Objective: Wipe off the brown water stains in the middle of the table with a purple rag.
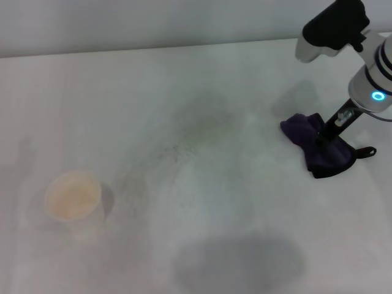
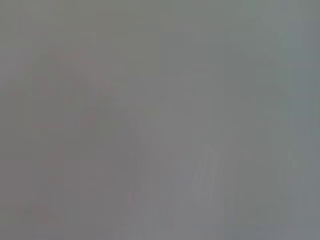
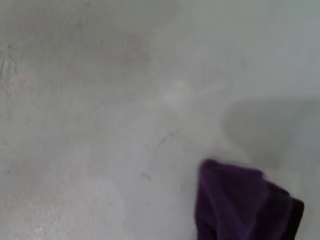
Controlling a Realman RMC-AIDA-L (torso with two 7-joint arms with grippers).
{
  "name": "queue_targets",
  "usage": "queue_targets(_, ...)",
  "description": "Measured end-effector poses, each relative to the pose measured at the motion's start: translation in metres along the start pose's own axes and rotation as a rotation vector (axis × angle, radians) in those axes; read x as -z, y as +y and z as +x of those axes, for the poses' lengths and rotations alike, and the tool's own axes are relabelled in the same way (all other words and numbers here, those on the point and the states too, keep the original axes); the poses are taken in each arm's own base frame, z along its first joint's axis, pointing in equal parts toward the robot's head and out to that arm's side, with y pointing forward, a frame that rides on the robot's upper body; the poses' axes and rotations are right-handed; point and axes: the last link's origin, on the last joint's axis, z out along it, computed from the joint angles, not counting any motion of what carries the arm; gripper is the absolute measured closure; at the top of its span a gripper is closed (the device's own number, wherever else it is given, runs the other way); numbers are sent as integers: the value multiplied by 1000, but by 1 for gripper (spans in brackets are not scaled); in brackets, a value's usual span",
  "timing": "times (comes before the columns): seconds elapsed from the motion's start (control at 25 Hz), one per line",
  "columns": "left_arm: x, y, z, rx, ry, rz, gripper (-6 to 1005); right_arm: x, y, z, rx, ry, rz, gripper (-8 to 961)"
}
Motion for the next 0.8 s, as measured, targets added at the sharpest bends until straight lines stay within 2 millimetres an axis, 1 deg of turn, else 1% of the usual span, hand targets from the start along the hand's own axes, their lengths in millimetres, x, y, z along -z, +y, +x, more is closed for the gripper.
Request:
queue_targets(0.04,-2,1,0,1,1,-1,108,0,0,1,-2,-7,-4,801)
queue_targets(0.24,-7,4,1,1,-2,-13,108,6,-3,-1,-15,-103,-86,600)
queue_targets(0.4,-7,5,1,1,-3,-16,107,16,-19,-2,-74,-248,-137,538)
queue_targets(0.56,-10,5,2,1,1,-17,107,19,-40,4,-150,-405,-137,475)
queue_targets(0.72,-14,6,4,-1,9,-18,107,18,-57,19,-199,-589,-140,477)
queue_targets(0.8,-15,6,5,-1,10,-19,107,16,-61,28,-215,-696,-151,478)
